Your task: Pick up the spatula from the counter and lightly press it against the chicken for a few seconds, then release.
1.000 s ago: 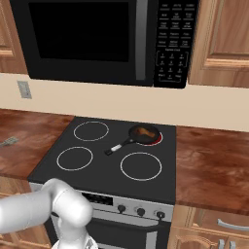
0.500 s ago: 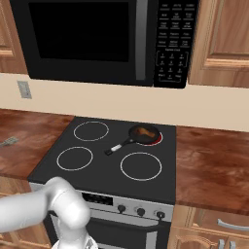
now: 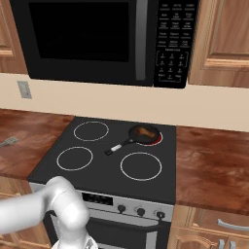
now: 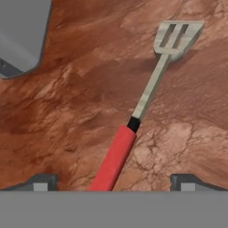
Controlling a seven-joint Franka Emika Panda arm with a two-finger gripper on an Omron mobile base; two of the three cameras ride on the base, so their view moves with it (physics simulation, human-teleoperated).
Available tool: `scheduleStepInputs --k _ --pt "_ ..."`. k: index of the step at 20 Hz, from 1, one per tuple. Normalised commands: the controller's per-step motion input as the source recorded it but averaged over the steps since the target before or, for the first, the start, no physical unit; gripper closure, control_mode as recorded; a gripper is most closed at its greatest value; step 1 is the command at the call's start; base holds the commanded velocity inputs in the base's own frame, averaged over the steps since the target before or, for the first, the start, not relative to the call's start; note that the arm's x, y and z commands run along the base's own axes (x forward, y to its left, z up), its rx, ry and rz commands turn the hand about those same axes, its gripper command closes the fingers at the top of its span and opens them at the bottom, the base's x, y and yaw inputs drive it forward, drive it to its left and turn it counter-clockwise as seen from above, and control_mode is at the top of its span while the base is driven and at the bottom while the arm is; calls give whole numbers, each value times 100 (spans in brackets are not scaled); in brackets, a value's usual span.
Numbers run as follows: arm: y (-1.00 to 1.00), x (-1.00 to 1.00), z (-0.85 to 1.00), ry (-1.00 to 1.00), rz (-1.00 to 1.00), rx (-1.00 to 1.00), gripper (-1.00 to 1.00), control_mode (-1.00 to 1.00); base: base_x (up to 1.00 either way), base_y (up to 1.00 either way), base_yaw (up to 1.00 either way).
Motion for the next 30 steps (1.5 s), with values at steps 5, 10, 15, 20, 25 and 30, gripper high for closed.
scheduleStepInputs --k 5,10,15,20,25,30 --pt "0 0 -14 0 -5 0 -100 -100 0 0 0" --pt "0 0 -16 1 -4 0 -100 -100 0 0 0" --pt "2 8 -17 4 -3 0 -100 -100 0 0 0" --pt "9 17 -15 4 -3 0 -100 -100 0 0 0" --pt "19 22 -13 4 -3 0 -100 -100 0 0 0" --pt "29 24 -15 5 -3 0 -100 -100 0 0 0"
